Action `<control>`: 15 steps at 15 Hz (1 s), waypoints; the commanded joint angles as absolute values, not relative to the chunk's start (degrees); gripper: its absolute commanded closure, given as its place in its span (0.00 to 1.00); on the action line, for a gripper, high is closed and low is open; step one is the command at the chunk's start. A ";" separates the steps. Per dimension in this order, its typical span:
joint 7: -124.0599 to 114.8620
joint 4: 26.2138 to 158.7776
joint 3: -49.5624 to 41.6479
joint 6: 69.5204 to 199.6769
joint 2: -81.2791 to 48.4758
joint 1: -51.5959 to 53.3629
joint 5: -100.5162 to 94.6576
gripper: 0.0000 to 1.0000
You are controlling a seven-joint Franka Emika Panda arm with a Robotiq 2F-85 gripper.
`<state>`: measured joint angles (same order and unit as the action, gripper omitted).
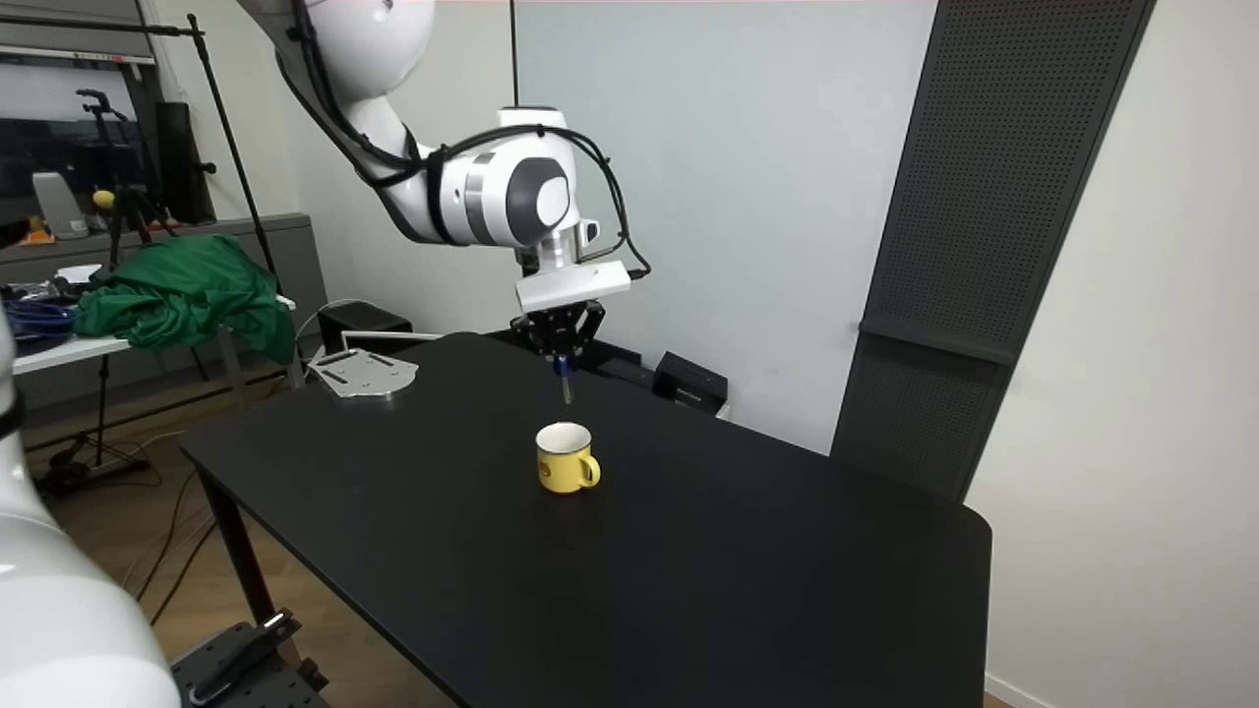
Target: Pick up the pen from the cup and put it on the table.
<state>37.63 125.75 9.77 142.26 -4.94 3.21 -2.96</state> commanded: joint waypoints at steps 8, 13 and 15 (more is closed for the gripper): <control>35.19 133.76 2.23 148.00 3.17 1.65 0.08 0.95; 36.78 133.21 1.02 148.56 -1.01 1.34 2.46 0.95; 37.59 132.41 1.06 148.93 -3.16 1.01 4.38 0.95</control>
<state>36.90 133.75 1.23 147.93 -0.32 1.30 1.64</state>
